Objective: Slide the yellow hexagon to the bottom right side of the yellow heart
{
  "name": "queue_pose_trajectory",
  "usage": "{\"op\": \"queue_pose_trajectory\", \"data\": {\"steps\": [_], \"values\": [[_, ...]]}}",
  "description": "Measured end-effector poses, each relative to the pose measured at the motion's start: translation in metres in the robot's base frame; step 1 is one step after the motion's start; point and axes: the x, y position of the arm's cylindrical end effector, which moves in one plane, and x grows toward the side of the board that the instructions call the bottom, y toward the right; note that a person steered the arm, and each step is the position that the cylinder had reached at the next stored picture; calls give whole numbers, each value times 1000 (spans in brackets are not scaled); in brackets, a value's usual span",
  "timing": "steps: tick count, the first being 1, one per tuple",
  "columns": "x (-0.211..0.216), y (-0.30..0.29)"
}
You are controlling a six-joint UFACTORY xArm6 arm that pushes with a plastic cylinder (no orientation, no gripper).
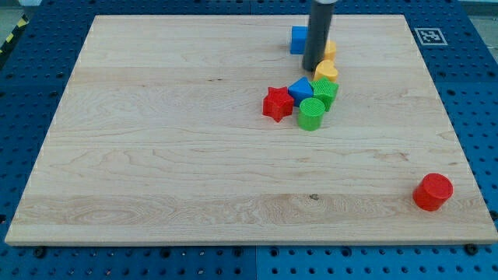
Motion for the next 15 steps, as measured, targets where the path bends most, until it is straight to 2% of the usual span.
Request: {"op": "queue_pose_trajectory", "data": {"steps": [3,4,6,7,8,9,10,12,13,14,15], "values": [[-66,-2],[-69,22],[-10,81],[-27,84],[-2,112],[52,92],[63,73],[12,114],[1,91],[11,59],[29,54]]}}
